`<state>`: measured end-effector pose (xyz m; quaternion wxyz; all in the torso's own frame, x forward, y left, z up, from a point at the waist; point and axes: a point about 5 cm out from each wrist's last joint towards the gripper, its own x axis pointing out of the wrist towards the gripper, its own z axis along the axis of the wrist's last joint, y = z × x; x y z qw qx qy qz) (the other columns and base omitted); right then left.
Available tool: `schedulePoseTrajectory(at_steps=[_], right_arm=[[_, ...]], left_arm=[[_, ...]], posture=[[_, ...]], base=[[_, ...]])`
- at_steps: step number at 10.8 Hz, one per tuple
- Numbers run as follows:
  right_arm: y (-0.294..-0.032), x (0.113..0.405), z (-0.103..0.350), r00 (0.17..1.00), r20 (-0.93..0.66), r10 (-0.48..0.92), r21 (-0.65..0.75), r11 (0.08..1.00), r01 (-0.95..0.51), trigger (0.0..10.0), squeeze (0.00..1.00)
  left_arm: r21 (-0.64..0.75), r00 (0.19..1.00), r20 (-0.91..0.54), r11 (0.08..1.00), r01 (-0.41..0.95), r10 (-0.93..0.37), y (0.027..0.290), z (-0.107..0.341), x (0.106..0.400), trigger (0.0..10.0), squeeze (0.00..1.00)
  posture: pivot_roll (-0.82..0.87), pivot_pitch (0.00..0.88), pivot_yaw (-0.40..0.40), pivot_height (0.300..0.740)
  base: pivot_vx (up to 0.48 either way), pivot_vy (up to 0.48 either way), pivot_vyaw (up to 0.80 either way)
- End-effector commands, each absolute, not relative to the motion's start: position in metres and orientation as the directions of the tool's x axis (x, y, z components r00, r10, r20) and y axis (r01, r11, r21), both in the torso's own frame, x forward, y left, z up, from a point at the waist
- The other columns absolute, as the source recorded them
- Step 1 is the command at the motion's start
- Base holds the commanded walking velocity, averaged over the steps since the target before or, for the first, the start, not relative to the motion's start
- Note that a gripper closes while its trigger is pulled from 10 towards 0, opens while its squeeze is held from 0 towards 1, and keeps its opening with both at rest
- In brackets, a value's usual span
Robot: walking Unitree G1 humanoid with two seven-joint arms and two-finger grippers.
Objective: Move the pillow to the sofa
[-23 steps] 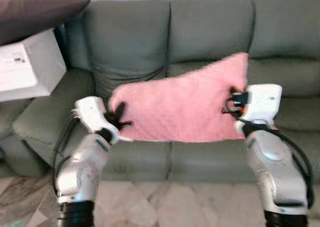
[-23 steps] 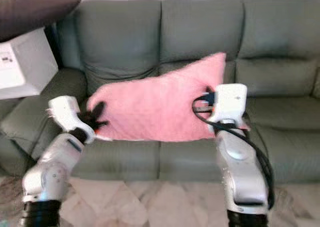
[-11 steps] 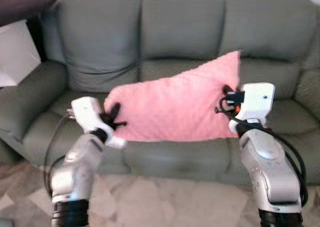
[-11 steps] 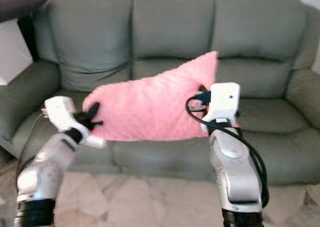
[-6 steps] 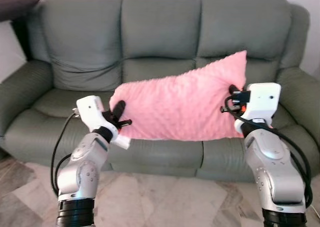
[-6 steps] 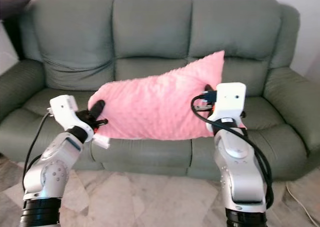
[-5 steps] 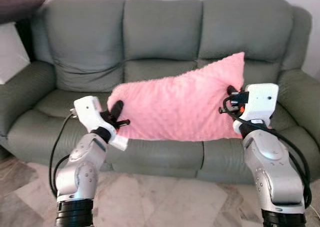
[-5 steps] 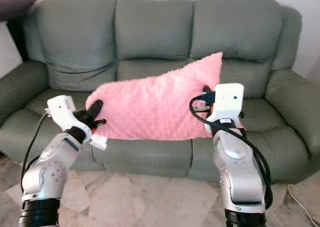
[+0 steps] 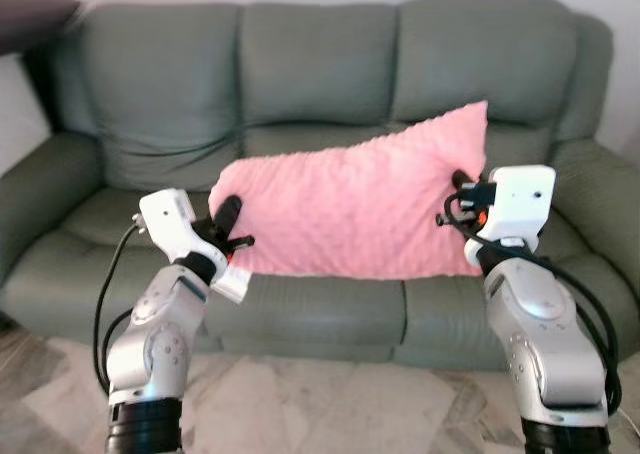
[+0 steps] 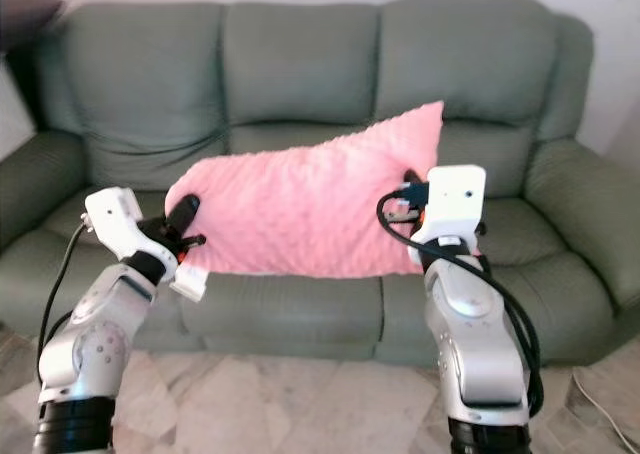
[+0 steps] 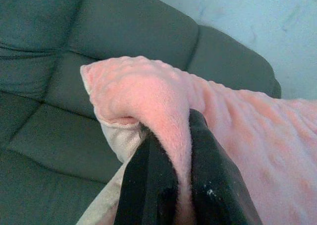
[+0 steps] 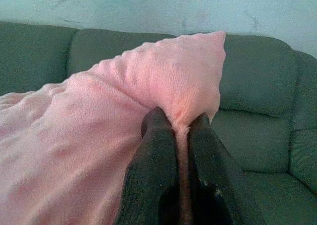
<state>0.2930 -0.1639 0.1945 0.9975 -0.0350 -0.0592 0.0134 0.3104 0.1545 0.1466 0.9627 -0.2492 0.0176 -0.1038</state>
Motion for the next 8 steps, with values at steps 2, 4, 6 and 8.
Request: schedulePoseTrajectory(at_steps=[2,4,6,8], right_arm=[[-0.1612,0.2931,0.2027,0.987,0.154,0.034,-0.072,0.997,-0.023,10.0,0.00],[-0.1610,0.2928,0.2023,0.988,0.152,0.033,-0.073,0.997,-0.022,10.0,0.00],[-0.1610,0.2927,0.2018,0.988,0.151,0.032,-0.075,0.997,-0.020,10.0,0.00],[-0.1613,0.2919,0.1987,0.990,0.138,0.030,-0.081,0.996,-0.019,10.0,0.00]], left_arm=[[-0.467,0.973,0.047,0.856,0.221,-0.226,0.1536,0.1532,0.3111,10.0,0.00],[-0.471,0.971,0.042,0.853,0.225,-0.233,0.1513,0.1518,0.3105,10.0,0.00],[-0.473,0.966,0.049,0.846,0.246,-0.253,0.1473,0.1518,0.3102,10.0,0.00],[-0.470,0.965,0.040,0.847,0.248,-0.260,0.1468,0.1513,0.3104,10.0,0.00]], posture=[[-0.21,0.000,0.024,0.740],[-0.21,0.000,0.026,0.740],[-0.22,0.000,0.027,0.740],[-0.22,0.000,0.029,0.740]], base=[[0.439,0.000,0.00],[0.437,0.000,0.00],[0.433,0.000,0.00],[0.411,0.000,0.00]])
